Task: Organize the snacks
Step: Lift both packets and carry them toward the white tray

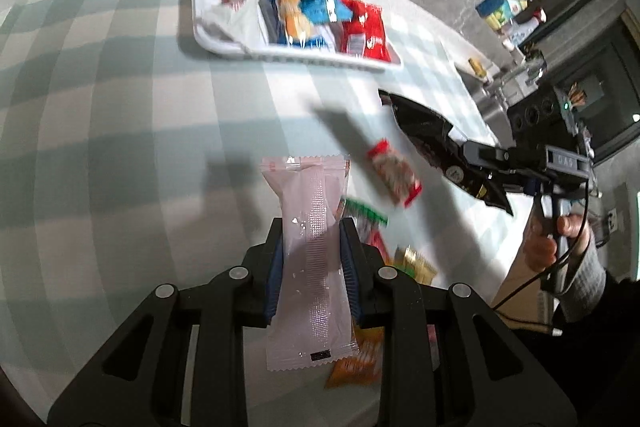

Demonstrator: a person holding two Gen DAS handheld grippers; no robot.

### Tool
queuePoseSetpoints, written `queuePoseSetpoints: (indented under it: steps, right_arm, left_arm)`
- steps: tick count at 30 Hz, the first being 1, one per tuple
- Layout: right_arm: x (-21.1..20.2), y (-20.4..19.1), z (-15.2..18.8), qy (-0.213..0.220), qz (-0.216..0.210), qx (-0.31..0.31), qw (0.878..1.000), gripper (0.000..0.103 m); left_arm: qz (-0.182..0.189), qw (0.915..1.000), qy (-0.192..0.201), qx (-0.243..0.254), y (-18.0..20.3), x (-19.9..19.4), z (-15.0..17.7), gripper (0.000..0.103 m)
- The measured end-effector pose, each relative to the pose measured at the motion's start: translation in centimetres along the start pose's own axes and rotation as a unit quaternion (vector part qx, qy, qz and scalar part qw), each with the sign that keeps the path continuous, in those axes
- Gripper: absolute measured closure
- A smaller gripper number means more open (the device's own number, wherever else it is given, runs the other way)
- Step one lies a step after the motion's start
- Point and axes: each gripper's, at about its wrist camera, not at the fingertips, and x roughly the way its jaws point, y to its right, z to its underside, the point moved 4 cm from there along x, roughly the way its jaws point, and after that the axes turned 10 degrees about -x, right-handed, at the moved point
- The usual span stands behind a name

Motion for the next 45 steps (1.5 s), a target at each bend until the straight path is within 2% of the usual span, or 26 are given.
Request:
queuePoseSetpoints:
  steps: [9, 18, 28, 38, 45]
  right_arm:
    - [0.2, 1.1, -4.6, 0.023, -0.013, 0.019, 0.999, 0.072]
    - [0.9, 2.7, -10.1, 0.047, -0.010, 0.026, 0.998, 0.072]
    - [3.8, 3.9, -15.0, 0.045, 0.000, 0.019, 0.999, 0.072]
    - [6.9, 4.8, -17.5, 0.040, 0.017, 0.004, 0.999, 0.072]
    - [7.9, 5.4, -18.1, 0.035, 0.063, -0.030, 0.997, 0.072]
  left_arm:
    - [0.014, 0.9995, 0.027, -0.009, 0.3, 0.0, -7.3, 0.079]
    - [0.002, 0.9988, 0.047, -0.010, -0.6, 1.0, -15.2, 0.079]
    - [-0.010, 0.9977, 0.060, -0.030, -3.2, 3.3, -22.1, 0.079]
    - [-0.029, 0.9970, 0.065, -0.031, -4.4, 6.1, -26.0, 0.079]
    - [-0.057, 0.9960, 0.066, -0.022, -4.8, 8.3, -26.7, 0.078]
